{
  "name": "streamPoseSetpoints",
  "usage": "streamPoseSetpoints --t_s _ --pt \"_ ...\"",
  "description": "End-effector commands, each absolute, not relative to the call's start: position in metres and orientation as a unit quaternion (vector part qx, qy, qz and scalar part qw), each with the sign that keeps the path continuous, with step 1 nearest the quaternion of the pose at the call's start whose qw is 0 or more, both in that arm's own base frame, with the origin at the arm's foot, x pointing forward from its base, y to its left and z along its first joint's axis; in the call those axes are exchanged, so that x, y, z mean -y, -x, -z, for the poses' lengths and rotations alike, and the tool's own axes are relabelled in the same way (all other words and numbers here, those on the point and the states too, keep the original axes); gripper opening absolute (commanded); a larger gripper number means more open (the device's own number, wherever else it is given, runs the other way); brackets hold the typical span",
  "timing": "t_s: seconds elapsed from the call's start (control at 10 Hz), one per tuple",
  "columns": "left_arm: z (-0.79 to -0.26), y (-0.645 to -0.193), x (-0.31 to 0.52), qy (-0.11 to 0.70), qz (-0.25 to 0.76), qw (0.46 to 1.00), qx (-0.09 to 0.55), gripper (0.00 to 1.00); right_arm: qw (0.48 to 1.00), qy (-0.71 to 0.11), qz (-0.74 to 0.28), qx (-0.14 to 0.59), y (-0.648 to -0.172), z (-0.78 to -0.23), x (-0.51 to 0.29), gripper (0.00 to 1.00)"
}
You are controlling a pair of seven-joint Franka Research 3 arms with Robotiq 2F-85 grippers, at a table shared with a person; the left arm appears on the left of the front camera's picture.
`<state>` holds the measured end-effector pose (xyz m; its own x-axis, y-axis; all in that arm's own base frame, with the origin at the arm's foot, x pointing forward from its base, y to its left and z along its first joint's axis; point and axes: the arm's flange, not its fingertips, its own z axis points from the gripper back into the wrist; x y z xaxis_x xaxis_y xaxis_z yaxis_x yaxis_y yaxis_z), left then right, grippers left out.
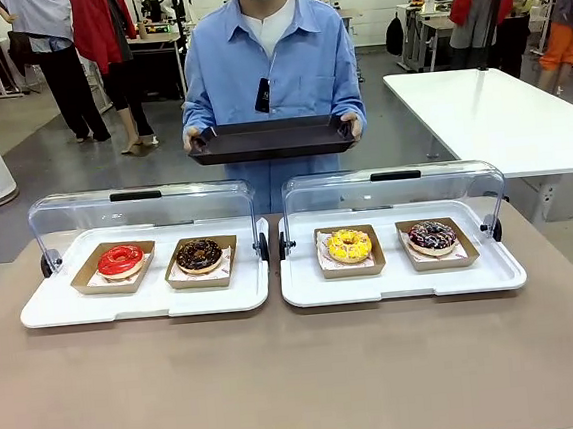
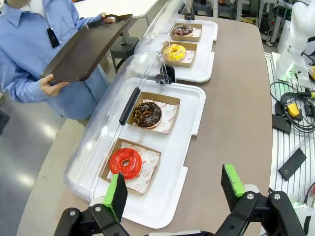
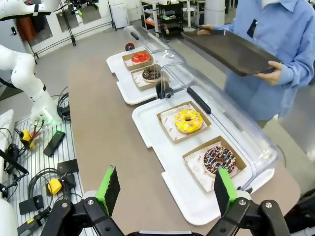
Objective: Provide the desired donut to the person.
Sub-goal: Pick up and lift the Paper togo box containing the Donut pointed at by the person.
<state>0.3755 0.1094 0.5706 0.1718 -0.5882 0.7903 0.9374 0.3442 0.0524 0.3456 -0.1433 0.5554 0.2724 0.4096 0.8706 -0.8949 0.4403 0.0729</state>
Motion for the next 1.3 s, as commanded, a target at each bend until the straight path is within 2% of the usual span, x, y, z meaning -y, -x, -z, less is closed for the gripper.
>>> streamPoseSetpoints --t_s 0.0,1.2 --pt "-0.5720 -0.3754 -0.1092 0.236 0.520 0.729 0.377 1.00 0.735 -0.299 -0.441 0.420 -0.3475 -0.5549 0.1429 1.00" --pt "-0.5720 -0.3754 -0.1092 0.236 0.520 0.729 0.377 1.00 0.735 -0.299 -0.441 0.420 -0.3475 -0.5549 0.1429 1.00"
